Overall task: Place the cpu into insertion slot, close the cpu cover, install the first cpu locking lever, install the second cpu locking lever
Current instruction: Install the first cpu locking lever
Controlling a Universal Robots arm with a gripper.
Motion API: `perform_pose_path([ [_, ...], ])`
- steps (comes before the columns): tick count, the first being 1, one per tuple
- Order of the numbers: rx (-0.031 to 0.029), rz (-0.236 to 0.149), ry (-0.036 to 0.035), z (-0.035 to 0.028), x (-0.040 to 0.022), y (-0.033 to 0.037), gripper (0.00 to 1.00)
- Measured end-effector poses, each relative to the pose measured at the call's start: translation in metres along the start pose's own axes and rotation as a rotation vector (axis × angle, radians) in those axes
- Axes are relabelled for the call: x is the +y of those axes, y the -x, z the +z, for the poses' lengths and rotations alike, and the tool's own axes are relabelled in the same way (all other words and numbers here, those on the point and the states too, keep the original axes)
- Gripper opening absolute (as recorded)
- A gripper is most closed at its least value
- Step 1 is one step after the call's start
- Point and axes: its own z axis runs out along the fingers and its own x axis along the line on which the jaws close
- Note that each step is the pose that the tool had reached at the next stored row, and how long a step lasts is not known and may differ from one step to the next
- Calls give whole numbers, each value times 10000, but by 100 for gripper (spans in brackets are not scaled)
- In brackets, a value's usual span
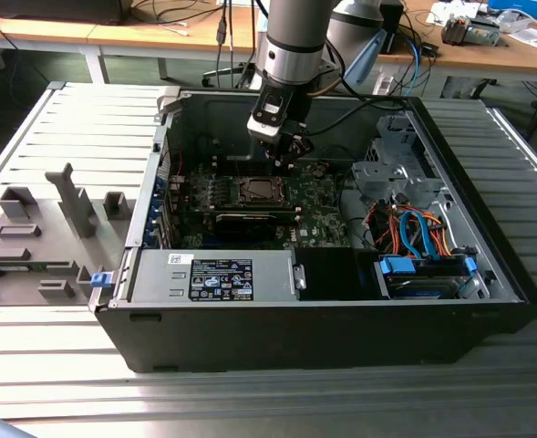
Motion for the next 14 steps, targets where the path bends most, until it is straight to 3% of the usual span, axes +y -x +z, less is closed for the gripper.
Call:
perform_pose_path([
  [14,-6,-193,-4,0,0,0,11],
])
